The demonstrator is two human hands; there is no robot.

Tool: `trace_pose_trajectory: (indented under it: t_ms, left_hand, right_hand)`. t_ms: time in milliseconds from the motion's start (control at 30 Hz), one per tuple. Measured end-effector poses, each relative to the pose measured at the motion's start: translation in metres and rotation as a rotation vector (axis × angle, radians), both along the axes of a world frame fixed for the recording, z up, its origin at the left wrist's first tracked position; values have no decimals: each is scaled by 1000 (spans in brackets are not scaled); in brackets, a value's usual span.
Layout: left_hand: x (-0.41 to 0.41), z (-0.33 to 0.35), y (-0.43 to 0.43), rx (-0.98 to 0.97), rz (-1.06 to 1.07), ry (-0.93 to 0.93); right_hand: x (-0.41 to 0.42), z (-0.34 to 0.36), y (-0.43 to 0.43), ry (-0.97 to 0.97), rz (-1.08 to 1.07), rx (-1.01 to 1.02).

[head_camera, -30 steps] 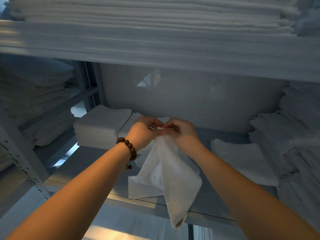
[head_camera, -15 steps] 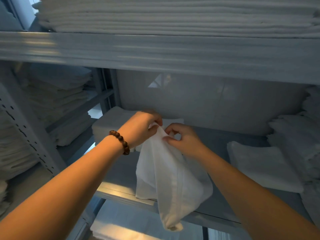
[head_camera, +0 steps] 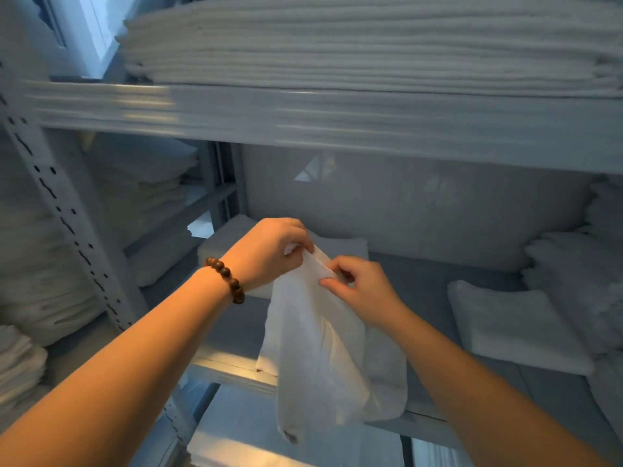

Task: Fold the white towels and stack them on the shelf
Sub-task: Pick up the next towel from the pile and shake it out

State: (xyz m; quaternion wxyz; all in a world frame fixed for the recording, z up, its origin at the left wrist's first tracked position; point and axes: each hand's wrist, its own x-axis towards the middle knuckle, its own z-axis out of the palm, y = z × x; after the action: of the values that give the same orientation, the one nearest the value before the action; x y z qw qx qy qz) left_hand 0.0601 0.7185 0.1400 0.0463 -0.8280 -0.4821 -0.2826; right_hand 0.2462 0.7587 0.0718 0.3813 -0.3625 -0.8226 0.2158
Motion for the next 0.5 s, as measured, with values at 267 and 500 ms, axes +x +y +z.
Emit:
trace_pose_trajectory:
  t_ms: [267, 500]
  left_hand:
    - [8, 22, -65, 179, 97, 28]
    - [6, 17, -117, 198, 282, 11]
  right_hand:
    - [31, -10, -56, 97, 37, -53]
    - [50, -46, -96, -1, 128, -202]
